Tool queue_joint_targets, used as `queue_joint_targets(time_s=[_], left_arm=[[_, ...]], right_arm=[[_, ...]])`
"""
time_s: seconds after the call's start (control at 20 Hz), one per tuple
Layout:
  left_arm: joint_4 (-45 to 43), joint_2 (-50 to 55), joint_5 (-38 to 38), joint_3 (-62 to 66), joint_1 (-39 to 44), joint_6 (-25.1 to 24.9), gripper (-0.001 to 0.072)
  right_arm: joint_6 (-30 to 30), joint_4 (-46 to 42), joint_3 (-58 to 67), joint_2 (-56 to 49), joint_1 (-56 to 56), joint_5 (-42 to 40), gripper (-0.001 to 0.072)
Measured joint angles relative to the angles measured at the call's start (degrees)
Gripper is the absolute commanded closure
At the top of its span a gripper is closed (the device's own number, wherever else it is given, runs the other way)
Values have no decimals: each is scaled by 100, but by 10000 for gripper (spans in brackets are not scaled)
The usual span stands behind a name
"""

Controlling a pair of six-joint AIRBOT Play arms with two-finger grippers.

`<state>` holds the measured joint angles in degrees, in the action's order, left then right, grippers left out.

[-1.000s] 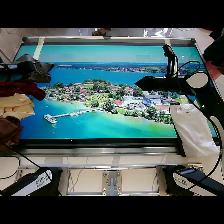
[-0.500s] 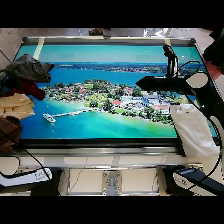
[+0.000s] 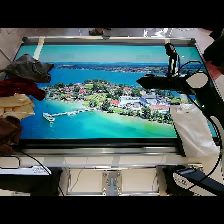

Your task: Fold the shirts.

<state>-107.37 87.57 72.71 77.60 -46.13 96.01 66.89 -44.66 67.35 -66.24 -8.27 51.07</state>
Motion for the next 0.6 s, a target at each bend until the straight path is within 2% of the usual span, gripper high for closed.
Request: queue_joint_targets(time_s=[0.05,0.1,0.15,0.4,0.6], left_arm=[[-15,33,24,0,-94,-22,180],[-31,87,44,0,-170,-52,418],[-33,160,48,0,-223,-94,685],[-20,485,197,0,-225,-409,693],[481,-87,297,-2,39,-715,694]], right_arm=[[0,0,0,0,0,-20,701],[0,0,0,0,0,-46,701],[0,0,0,0,0,-70,701],[0,96,0,0,0,-111,701],[0,208,0,0,0,-116,701]])
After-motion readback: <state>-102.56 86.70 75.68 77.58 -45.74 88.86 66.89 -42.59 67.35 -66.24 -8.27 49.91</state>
